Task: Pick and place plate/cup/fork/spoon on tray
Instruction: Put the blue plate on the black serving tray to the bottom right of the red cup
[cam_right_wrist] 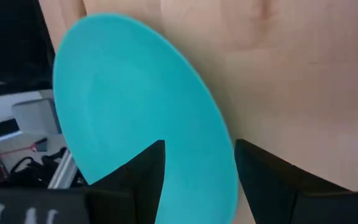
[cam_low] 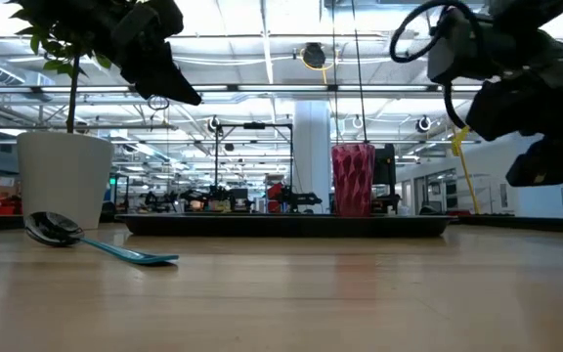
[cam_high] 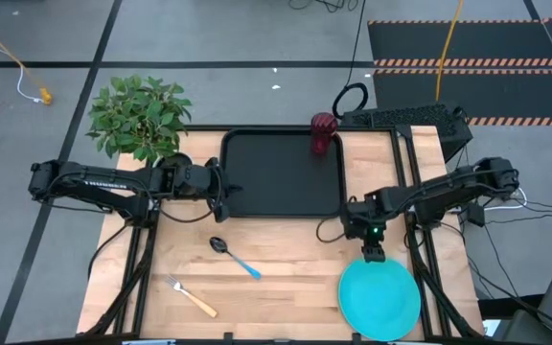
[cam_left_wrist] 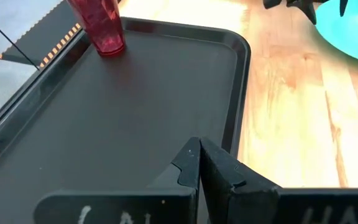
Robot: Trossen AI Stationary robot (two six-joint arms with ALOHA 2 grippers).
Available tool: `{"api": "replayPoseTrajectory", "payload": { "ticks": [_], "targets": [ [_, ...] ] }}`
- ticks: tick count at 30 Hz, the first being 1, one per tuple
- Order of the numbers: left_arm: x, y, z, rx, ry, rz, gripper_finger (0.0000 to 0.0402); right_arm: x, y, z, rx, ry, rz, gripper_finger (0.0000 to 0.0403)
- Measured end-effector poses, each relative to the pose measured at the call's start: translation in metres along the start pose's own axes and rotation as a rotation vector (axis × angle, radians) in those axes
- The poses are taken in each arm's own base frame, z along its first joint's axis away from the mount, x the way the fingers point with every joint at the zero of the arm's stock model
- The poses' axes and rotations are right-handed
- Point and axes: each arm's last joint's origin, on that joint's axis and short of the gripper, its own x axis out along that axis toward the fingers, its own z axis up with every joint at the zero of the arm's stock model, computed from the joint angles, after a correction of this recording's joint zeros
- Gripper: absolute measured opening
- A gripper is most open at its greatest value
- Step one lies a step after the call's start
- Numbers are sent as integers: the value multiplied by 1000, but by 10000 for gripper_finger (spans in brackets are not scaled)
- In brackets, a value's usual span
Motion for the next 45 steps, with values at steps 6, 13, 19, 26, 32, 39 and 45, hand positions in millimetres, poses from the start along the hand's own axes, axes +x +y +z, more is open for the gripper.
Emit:
{"api": "replayPoseTrajectory", "payload": {
  "ticks": [6, 13, 19, 26, 32, 39, 45],
  "targets": [
    [0, 0, 0, -31, -1, -1, 10, 11, -9, -7, -21, -3, -79, 185],
    [-1, -4, 0, -32, -1, -17, 10, 18, -15, -11, -7, -17, -61, 185],
    [-1, -7, -1, -19, -1, -29, 10, 20, -11, -14, 62, 41, 72, 166],
    [-1, -8, -1, -14, 2, -29, 10, 26, -3, -19, 17, 94, 96, 92],
    [-1, -8, -1, -15, 2, -29, 10, 28, 0, -21, 20, 104, 88, 53],
    [-1, -8, -1, -15, 2, -29, 10, 28, 0, -19, 36, 89, 89, 47],
    [-1, -8, -1, -13, 8, -29, 10, 31, 4, -12, -58, -7, 35, 8]
  ]
}}
